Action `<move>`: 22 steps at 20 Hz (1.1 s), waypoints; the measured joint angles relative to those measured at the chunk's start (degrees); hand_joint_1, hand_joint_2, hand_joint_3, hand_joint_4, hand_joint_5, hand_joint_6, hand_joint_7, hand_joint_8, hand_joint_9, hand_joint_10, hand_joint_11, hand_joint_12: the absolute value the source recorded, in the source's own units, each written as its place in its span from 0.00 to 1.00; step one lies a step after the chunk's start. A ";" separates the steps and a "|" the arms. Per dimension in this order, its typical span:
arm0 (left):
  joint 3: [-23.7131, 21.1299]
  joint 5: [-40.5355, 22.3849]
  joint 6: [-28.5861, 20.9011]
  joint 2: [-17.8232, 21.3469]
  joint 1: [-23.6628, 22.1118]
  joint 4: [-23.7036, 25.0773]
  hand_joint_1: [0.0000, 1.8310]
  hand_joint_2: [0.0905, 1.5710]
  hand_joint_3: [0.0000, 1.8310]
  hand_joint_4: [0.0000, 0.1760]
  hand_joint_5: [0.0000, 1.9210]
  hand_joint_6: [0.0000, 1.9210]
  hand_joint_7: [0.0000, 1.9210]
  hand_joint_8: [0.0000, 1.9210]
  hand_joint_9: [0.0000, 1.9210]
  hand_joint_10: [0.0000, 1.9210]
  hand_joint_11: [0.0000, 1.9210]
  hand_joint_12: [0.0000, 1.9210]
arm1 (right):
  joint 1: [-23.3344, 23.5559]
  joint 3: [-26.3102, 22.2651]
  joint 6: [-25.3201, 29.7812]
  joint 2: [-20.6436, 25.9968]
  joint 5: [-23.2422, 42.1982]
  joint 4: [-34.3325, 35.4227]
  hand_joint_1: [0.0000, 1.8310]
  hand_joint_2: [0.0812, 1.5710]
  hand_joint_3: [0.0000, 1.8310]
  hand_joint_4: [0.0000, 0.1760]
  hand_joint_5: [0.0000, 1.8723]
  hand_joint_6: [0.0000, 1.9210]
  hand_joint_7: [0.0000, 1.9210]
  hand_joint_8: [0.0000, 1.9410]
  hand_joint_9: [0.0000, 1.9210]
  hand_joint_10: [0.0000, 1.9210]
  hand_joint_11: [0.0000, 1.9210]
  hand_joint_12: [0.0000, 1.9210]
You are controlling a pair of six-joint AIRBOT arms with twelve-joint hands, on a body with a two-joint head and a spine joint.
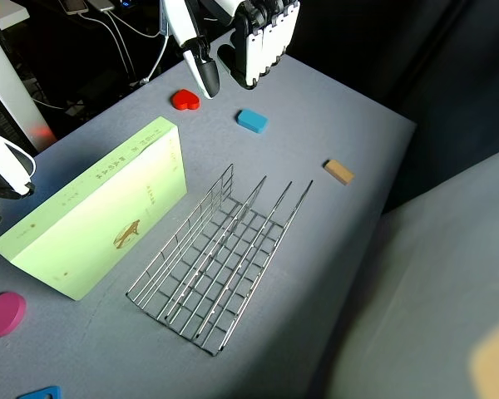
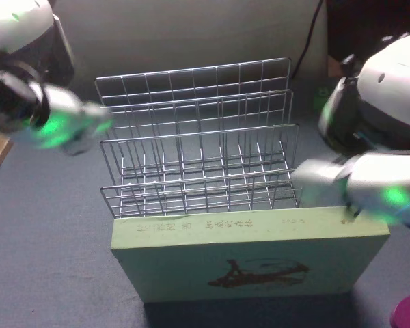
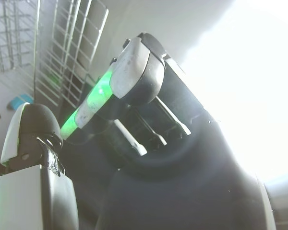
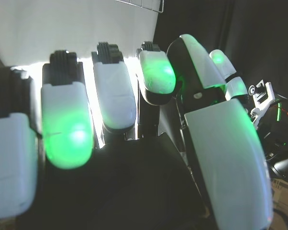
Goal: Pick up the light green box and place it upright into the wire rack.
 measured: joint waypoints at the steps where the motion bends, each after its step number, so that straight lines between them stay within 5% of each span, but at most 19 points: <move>1: 0.00 -0.09 -0.02 -0.02 0.00 -0.13 0.08 0.71 0.01 0.62 0.13 0.00 0.11 0.00 0.10 0.01 0.00 0.35 | 0.00 0.00 0.00 -0.11 0.04 0.11 0.07 0.60 0.01 0.64 0.06 0.00 0.03 0.00 0.02 0.00 0.00 0.27; 8: 0.63 -0.37 3.37 -0.02 0.00 -0.04 0.07 0.72 0.00 0.62 0.12 0.00 0.10 0.00 0.10 0.00 0.00 0.36 | 1.18 0.00 -0.13 -0.83 -0.98 0.44 0.07 0.61 0.00 0.58 0.07 0.00 0.04 0.00 0.03 0.00 0.00 0.24; 15: 1.95 -0.76 12.61 1.38 0.00 0.00 0.07 0.72 0.00 0.62 0.12 0.00 0.11 0.00 0.11 0.00 0.00 0.35 | 5.16 1.22 -1.97 -9.68 -7.41 1.16 0.29 0.58 0.00 0.56 0.06 0.00 0.03 0.00 0.03 0.00 0.00 0.23; 19: 3.43 -0.52 17.09 1.62 0.00 -0.07 0.07 0.73 0.00 0.57 0.11 0.00 0.10 0.00 0.11 0.00 0.00 0.33 | 8.66 2.93 -10.99 -15.52 -13.29 15.72 0.32 0.60 0.00 0.55 0.04 0.00 0.02 0.00 0.02 0.00 0.00 0.21; 22: 4.70 -0.52 18.80 1.88 0.00 -0.17 0.06 0.73 0.00 0.54 0.11 0.00 0.10 0.00 0.10 0.00 0.00 0.34 | 10.60 5.07 -13.73 -19.12 -16.04 23.71 0.44 0.56 0.00 0.55 0.05 0.01 0.02 0.00 0.01 0.00 0.00 0.18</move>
